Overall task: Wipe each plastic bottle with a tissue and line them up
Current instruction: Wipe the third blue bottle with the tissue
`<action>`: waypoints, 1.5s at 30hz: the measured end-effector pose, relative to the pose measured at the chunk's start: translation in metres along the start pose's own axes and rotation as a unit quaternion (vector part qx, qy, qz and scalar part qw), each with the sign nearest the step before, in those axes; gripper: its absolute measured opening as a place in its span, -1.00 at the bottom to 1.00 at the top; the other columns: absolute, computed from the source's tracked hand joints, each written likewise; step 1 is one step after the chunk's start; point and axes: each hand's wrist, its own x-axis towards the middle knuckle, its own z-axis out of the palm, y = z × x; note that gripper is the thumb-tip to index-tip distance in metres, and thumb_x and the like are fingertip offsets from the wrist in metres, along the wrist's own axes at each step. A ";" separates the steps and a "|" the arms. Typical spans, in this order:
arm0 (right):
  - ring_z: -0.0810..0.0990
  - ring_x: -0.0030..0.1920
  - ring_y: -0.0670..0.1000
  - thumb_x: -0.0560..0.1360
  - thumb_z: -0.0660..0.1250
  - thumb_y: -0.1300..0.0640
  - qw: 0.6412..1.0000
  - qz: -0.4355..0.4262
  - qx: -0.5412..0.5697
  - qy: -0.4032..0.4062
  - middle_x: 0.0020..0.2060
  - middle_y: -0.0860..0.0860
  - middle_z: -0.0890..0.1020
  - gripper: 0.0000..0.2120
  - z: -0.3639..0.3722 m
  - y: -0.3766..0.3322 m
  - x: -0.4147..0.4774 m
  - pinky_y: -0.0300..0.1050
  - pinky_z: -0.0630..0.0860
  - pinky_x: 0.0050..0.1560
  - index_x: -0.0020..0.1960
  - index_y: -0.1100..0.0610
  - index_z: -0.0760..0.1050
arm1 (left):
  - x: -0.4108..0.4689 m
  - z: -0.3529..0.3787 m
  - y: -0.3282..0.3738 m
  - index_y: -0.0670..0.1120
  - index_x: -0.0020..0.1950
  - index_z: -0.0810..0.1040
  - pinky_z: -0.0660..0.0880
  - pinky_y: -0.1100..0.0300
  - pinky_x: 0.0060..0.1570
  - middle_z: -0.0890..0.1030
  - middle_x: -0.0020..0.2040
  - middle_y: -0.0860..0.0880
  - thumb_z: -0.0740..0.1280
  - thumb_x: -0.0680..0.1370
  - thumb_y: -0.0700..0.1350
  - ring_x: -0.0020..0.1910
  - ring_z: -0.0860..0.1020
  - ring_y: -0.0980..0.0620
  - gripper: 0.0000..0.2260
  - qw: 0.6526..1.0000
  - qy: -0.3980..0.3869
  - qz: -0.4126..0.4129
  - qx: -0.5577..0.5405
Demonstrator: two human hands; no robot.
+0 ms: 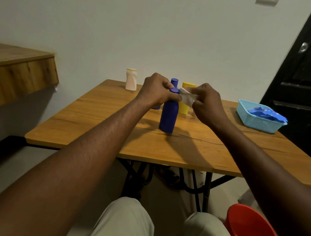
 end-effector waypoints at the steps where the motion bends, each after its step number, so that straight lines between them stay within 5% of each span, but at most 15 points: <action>1: 0.51 0.09 0.05 0.54 0.26 0.33 0.998 0.034 0.055 0.015 0.07 -0.01 0.51 -0.62 0.002 0.001 0.001 0.02 0.59 0.00 0.34 0.21 0.57 | 0.000 0.000 -0.001 -0.09 0.02 0.73 0.54 0.25 -0.11 0.72 -0.09 0.02 0.65 0.35 -0.02 -0.07 0.64 0.09 -0.69 1.000 0.001 -0.002 0.001; 4: 0.58 0.14 0.08 0.51 0.25 0.27 0.979 0.098 0.169 0.051 0.14 0.02 0.65 -0.61 0.005 0.000 0.004 0.12 0.63 0.10 0.30 0.19 0.60 | 0.001 0.001 0.001 -0.08 0.03 0.73 0.54 0.24 -0.10 0.72 -0.09 0.02 0.65 0.36 0.00 -0.08 0.64 0.10 -0.68 1.000 0.001 -0.002 0.006; 8: 0.58 0.16 0.03 0.58 0.21 0.38 0.982 0.051 0.177 -0.041 0.16 0.07 0.65 -0.61 0.019 -0.011 -0.008 -0.06 0.60 0.07 0.36 0.19 0.53 | 0.001 0.001 0.003 -0.11 0.10 0.72 0.58 0.16 0.02 0.72 -0.03 -0.02 0.63 0.38 -0.02 -0.01 0.65 0.05 -0.65 1.000 0.004 0.001 0.007; 13: 0.54 -0.01 -0.04 0.56 0.20 0.40 0.982 0.061 0.173 -0.045 0.00 0.01 0.59 -0.62 0.044 -0.005 -0.034 -0.21 0.46 -0.16 0.32 0.15 0.47 | -0.001 0.000 0.003 -0.10 0.04 0.74 0.58 0.23 -0.09 0.73 -0.08 0.01 0.66 0.34 0.00 -0.07 0.66 0.07 -0.65 1.000 0.010 -0.004 0.001; 18: 0.53 -0.17 -0.05 0.57 0.30 0.24 0.979 0.103 0.158 -0.074 -0.19 -0.04 0.57 -0.94 0.063 0.007 -0.057 -0.21 0.39 -0.25 -0.03 0.10 0.50 | -0.002 0.002 0.001 -0.10 0.01 0.73 0.52 0.26 -0.17 0.72 -0.10 0.02 0.68 0.31 0.04 -0.10 0.64 0.09 -0.63 1.000 0.013 -0.012 0.003; 21: 0.57 -0.10 -0.04 0.54 0.37 0.18 0.985 0.094 0.116 -0.083 -0.11 -0.02 0.64 -0.93 0.069 0.012 -0.062 -0.21 0.40 -0.26 0.03 0.09 0.54 | 0.000 0.003 0.002 -0.08 -0.07 0.73 0.61 0.11 -0.12 0.73 -0.13 0.01 0.67 0.30 0.05 -0.09 0.67 0.02 -0.67 0.999 0.022 -0.017 0.017; 26: 0.52 -0.22 -0.14 0.54 0.42 0.17 0.987 0.077 0.135 -0.034 -0.26 -0.14 0.54 -0.91 0.061 0.005 -0.053 -0.36 0.37 -0.34 -0.06 0.07 0.51 | 0.000 0.000 0.003 -0.08 -0.08 0.74 0.64 -0.04 0.03 0.73 -0.15 0.01 0.68 0.29 0.07 -0.10 0.67 0.02 -0.66 0.999 0.018 -0.018 0.026; 32: 0.60 0.02 -0.10 0.58 0.38 0.19 0.978 0.049 0.203 0.026 0.01 -0.03 0.65 -0.79 0.049 -0.003 -0.026 -0.48 0.48 -0.20 0.22 0.15 0.56 | 0.000 -0.001 0.006 -0.09 -0.01 0.75 0.64 -0.04 0.05 0.73 -0.11 0.01 0.65 0.33 0.09 -0.10 0.66 0.04 -0.64 0.999 0.015 -0.021 0.031; 41: 0.60 0.00 -0.03 0.53 0.43 0.10 0.974 0.104 0.168 -0.106 0.00 -0.03 0.65 -0.77 0.072 0.019 -0.059 -0.15 0.52 -0.12 0.16 0.08 0.54 | -0.003 0.000 0.004 -0.07 -0.10 0.75 0.66 -0.06 -0.01 0.74 -0.15 -0.01 0.66 0.29 0.09 -0.10 0.68 -0.02 -0.67 0.999 0.026 -0.027 0.039; 45: 0.59 0.15 0.01 0.52 0.41 0.24 0.962 0.141 0.225 -0.068 0.13 0.02 0.65 -0.68 0.065 0.006 -0.054 -0.04 0.59 0.08 0.27 0.14 0.53 | -0.003 0.000 0.005 -0.08 -0.08 0.75 0.66 -0.05 -0.02 0.74 -0.14 -0.01 0.66 0.30 0.10 -0.10 0.68 -0.01 -0.67 0.998 0.026 -0.024 0.045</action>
